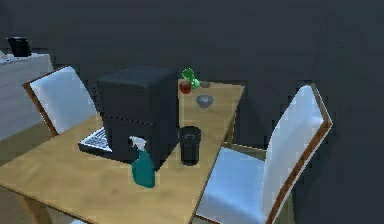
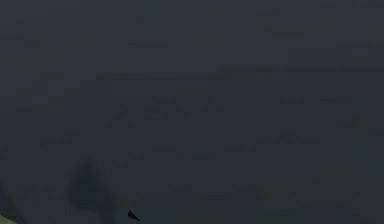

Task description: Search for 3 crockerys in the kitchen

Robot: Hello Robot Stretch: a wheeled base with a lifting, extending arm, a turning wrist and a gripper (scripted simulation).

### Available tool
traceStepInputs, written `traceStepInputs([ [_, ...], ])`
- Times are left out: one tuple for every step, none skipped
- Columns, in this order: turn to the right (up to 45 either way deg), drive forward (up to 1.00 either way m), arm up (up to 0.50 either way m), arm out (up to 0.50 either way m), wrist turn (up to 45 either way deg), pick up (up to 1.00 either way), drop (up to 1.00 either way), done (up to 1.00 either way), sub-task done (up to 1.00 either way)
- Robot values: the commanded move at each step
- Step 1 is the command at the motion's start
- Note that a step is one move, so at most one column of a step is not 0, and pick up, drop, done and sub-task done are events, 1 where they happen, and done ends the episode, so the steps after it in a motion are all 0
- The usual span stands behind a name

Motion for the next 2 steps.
traceStepInputs([
  [-45.0, 0.00, 0.00, 0.00, 0.0, 0.00, 0.00, 0.00, 0.00],
  [-45.0, 0.00, 0.00, 0.00, 0.0, 0.00, 0.00, 0.00, 0.00],
])
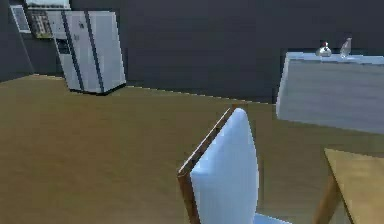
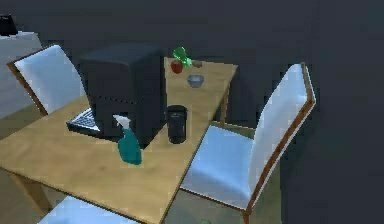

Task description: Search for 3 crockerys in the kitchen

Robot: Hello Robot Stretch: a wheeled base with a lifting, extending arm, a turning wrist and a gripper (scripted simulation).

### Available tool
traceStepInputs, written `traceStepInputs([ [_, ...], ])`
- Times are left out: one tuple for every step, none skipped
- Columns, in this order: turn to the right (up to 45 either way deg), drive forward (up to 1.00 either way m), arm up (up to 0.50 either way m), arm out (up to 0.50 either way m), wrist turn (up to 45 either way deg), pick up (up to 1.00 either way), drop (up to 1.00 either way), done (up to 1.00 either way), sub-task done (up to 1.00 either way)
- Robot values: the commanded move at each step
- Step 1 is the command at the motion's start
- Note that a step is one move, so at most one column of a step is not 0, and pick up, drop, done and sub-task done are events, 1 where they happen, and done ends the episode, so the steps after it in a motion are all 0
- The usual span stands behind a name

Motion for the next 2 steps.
traceStepInputs([
  [-24.0, 0.00, 0.00, 0.00, 0.0, 0.00, 0.00, 0.00, 0.00],
  [0.0, 0.20, 0.00, 0.00, 0.0, 0.00, 0.00, 0.00, 0.00],
])
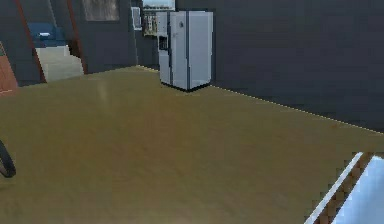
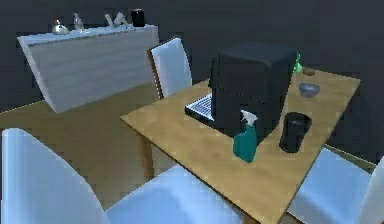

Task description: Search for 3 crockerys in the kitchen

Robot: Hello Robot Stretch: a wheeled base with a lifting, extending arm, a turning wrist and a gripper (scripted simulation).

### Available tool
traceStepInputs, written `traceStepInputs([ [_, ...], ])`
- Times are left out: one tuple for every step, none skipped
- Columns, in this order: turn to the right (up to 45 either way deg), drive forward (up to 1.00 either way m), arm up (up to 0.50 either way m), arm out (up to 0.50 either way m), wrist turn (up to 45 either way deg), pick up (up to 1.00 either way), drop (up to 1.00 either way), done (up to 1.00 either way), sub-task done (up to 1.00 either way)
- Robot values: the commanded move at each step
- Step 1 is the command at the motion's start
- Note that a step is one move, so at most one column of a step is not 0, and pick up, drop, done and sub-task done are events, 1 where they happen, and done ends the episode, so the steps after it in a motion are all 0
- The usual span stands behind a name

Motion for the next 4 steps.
traceStepInputs([
  [-27.0, 0.00, 0.00, 0.00, 0.0, 0.00, 0.00, 0.00, 0.00],
  [0.0, 0.45, 0.00, 0.00, 0.0, 0.00, 0.00, 0.00, 0.00],
  [21.0, 0.00, 0.00, 0.00, 0.0, 0.00, 0.00, 0.00, 0.00],
  [0.0, 0.65, 0.00, 0.00, 0.0, 0.00, 0.00, 0.00, 0.00],
])
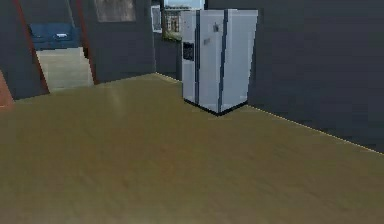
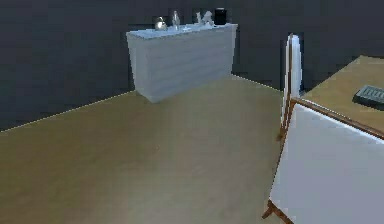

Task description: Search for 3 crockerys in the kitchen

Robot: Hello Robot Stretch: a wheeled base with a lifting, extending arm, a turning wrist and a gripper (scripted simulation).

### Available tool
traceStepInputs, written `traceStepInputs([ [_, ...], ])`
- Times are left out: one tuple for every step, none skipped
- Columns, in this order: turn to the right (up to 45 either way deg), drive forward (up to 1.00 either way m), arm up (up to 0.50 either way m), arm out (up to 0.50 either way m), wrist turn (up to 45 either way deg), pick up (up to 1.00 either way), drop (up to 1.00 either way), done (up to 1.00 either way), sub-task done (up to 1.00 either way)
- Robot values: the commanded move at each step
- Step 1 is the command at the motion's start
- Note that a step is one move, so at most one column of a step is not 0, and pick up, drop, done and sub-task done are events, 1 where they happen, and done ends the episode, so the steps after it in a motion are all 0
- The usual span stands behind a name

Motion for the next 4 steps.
traceStepInputs([
  [45.0, 0.00, 0.00, 0.00, 0.0, 0.00, 0.00, 0.00, 0.00],
  [45.0, 0.00, 0.00, 0.00, 0.0, 0.00, 0.00, 0.00, 0.00],
  [0.0, 0.65, 0.00, 0.00, 0.0, 0.00, 0.00, 0.00, 0.00],
  [21.0, 0.00, 0.00, 0.00, 0.0, 0.00, 0.00, 0.00, 0.00],
])
